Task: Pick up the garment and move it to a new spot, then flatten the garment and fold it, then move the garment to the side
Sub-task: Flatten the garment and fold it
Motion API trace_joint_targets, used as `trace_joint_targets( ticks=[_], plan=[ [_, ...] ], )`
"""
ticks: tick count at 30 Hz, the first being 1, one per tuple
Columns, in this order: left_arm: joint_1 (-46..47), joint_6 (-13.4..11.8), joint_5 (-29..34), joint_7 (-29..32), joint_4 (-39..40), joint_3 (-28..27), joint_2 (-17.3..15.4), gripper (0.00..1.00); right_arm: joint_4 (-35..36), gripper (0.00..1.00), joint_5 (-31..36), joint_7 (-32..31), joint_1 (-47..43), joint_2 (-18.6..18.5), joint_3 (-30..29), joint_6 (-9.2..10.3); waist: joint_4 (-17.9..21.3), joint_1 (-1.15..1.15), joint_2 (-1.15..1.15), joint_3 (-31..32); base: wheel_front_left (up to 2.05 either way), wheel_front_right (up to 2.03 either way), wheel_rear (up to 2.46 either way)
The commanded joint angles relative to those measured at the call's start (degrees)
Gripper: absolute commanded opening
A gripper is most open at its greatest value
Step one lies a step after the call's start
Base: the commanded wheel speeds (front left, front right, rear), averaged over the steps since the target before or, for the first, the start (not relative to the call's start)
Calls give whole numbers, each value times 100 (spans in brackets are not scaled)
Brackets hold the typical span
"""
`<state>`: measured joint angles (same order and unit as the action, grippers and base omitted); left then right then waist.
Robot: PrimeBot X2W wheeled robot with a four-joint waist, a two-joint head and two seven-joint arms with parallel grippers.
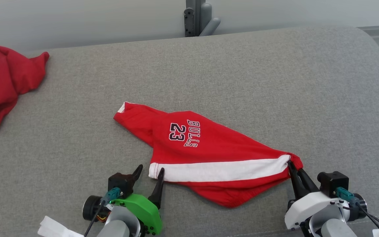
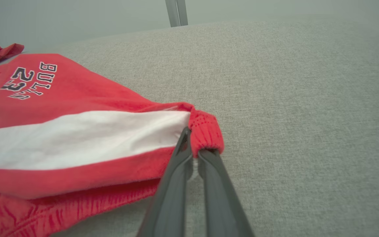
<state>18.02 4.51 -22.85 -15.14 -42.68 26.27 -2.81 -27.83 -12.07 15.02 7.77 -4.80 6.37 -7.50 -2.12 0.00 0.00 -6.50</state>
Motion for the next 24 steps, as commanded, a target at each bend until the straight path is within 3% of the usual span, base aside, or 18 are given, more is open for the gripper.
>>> trace_joint_targets(
  ticks=[1, 4, 6, 9, 10, 12, 14, 24],
  plan=[
    [91, 39, -109, -6, -57, 46, -16, 100, 35, 0, -7, 23, 45, -9, -1, 2, 62, 0, 0, -42, 0, 0, 0],
    [187, 123, -402, 2, -224, 211, -16, 100, 80, 0, -27, 24, 27, -4, -3, 2, 100, 0, 0, -42, 0, 0, 0],
    [247, 153, -527, 7, -313, 320, -16, 90, 105, 0, -28, 24, 12, 1, -22, 2, 112, 0, 0, -33, 0, 0, 0],
    [298, 191, -722, 22, -417, 473, -17, 63, 129, 0, -18, 24, -23, 8, -59, 2, 111, 0, 0, -12, 0, 0, 0],
    [319, 204, -788, 30, -441, 518, -17, 50, 139, 0, -10, 24, -34, 11, -71, 2, 108, 0, 0, -5, 0, 0, 0],
    [355, 204, -844, 41, -481, 607, -17, 43, 153, 0, 13, 24, -56, 25, -86, 2, 102, 0, 0, 9, 0, 0, 0],
    [374, 221, -914, 57, -532, 700, -17, 30, 155, 0, 6, 24, -60, 28, -91, 2, 98, 0, 0, 19, 0, 0, 0],
    [420, 178, -1156, -8, -223, 620, -18, 0, 242, 0, 1, 25, -70, 44, -92, 2, 107, 0, 0, 103, 0, 0, 0]
  ],
)
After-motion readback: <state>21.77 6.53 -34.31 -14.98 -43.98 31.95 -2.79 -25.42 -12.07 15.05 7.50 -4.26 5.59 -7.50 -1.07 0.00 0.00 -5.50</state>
